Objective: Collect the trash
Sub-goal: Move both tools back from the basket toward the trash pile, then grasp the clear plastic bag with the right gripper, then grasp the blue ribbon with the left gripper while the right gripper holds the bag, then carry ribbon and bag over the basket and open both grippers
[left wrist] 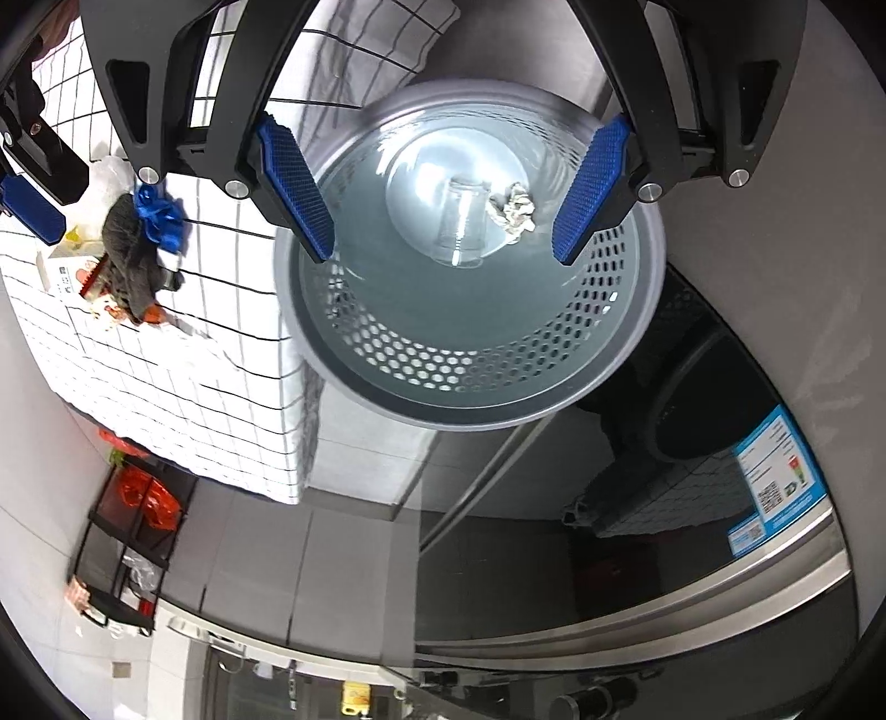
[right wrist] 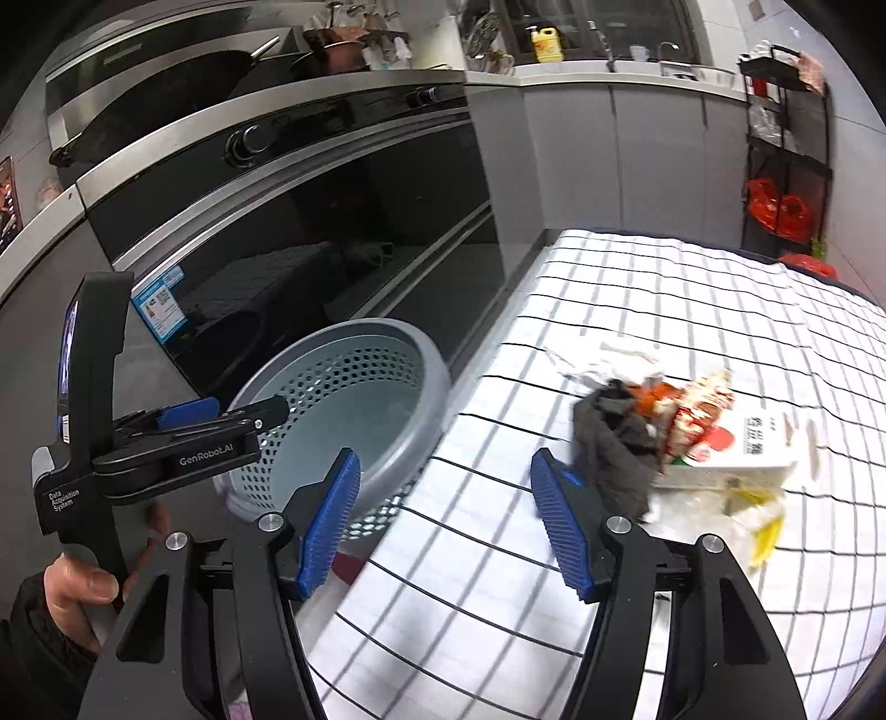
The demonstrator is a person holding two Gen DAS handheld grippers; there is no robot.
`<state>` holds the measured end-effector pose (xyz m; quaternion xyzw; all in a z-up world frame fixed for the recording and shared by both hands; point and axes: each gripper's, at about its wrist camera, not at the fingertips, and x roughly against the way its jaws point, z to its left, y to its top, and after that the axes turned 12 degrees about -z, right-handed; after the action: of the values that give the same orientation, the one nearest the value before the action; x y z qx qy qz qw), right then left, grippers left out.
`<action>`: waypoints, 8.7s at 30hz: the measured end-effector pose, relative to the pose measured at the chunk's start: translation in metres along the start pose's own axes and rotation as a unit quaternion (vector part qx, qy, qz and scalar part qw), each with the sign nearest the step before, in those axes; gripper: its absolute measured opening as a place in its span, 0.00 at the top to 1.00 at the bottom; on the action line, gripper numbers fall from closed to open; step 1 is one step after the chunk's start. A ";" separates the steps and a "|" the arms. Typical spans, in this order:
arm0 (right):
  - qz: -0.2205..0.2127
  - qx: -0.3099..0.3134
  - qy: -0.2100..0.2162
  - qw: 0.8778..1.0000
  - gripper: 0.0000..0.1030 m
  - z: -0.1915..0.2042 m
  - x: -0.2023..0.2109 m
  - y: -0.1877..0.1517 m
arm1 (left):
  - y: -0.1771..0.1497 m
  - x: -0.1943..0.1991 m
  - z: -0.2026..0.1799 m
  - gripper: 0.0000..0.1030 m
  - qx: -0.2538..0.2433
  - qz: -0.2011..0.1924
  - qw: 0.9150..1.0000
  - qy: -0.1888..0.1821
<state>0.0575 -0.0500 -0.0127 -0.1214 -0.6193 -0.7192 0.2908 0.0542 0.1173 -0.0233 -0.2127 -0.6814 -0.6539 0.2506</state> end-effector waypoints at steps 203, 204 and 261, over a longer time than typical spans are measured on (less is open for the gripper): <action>-0.031 -0.017 0.086 0.996 0.85 0.003 0.003 0.029 | 0.019 0.016 -0.022 0.78 -0.023 -0.043 0.996 -0.077; -0.030 -0.013 0.091 0.995 0.85 0.008 0.000 0.031 | 0.021 0.014 -0.014 0.78 -0.018 -0.044 0.997 -0.068; 0.063 0.016 0.148 0.987 0.48 0.070 -0.111 0.030 | 0.006 -0.026 0.057 0.47 0.027 0.002 0.999 0.022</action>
<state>0.1509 0.0452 -0.0333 -0.0479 -0.5715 -0.6995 0.4264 0.0744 0.1759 -0.0355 -0.1927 -0.6925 -0.6394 0.2727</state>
